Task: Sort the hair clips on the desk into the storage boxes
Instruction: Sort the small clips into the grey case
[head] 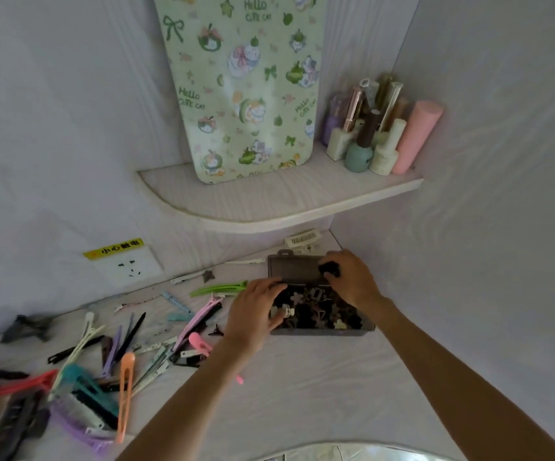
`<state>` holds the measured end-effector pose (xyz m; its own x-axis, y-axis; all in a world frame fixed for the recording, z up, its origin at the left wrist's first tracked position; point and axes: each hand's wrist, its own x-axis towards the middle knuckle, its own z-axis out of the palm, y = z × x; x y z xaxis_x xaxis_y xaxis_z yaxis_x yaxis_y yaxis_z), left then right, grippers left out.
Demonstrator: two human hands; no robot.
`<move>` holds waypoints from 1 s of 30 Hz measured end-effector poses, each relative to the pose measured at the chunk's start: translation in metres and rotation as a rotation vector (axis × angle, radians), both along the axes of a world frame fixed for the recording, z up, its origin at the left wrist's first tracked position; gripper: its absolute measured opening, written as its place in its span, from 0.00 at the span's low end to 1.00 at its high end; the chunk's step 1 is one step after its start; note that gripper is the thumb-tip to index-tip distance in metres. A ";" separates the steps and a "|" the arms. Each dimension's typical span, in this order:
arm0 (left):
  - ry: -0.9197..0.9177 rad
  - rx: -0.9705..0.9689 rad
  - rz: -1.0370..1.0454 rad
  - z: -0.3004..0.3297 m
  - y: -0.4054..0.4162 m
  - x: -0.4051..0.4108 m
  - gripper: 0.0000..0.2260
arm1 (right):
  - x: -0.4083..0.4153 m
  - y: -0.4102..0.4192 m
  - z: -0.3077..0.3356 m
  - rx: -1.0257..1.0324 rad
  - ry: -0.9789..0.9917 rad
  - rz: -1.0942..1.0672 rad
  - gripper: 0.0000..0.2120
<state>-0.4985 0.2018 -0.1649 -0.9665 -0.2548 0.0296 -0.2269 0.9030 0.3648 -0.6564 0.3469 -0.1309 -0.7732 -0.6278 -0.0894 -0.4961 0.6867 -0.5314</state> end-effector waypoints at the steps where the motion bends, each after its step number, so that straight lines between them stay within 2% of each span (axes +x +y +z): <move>1: 0.005 0.014 0.016 -0.001 0.002 0.000 0.21 | 0.000 0.002 0.004 -0.055 0.036 -0.030 0.11; 4: 0.046 0.064 0.078 -0.001 0.011 -0.004 0.21 | 0.012 0.013 0.010 -0.141 0.133 -0.056 0.09; 7: 0.073 0.098 0.107 0.001 0.019 -0.009 0.19 | 0.027 0.026 0.008 0.046 0.116 0.061 0.08; 10: 0.106 0.078 0.089 0.005 0.013 -0.007 0.19 | 0.032 0.028 0.012 0.156 0.202 0.110 0.06; 14: 0.281 0.030 0.211 0.007 -0.028 0.014 0.15 | 0.041 -0.006 0.030 -0.015 0.285 0.128 0.09; 17: 0.091 -0.006 0.275 -0.001 -0.067 0.033 0.18 | 0.055 -0.058 0.027 0.027 0.157 0.292 0.07; 20: -0.091 0.011 0.342 -0.011 -0.095 0.050 0.18 | 0.077 -0.109 0.007 0.211 -0.011 0.430 0.21; 23: -0.145 0.019 0.341 -0.012 -0.109 0.066 0.19 | 0.093 -0.145 -0.010 0.249 -0.032 0.490 0.27; 26: -0.158 0.016 0.341 -0.012 -0.115 0.077 0.20 | 0.102 -0.169 -0.021 0.247 -0.009 0.488 0.22; 30: -0.166 0.119 0.412 -0.010 -0.124 0.084 0.21 | 0.110 -0.184 -0.029 0.213 0.014 0.441 0.15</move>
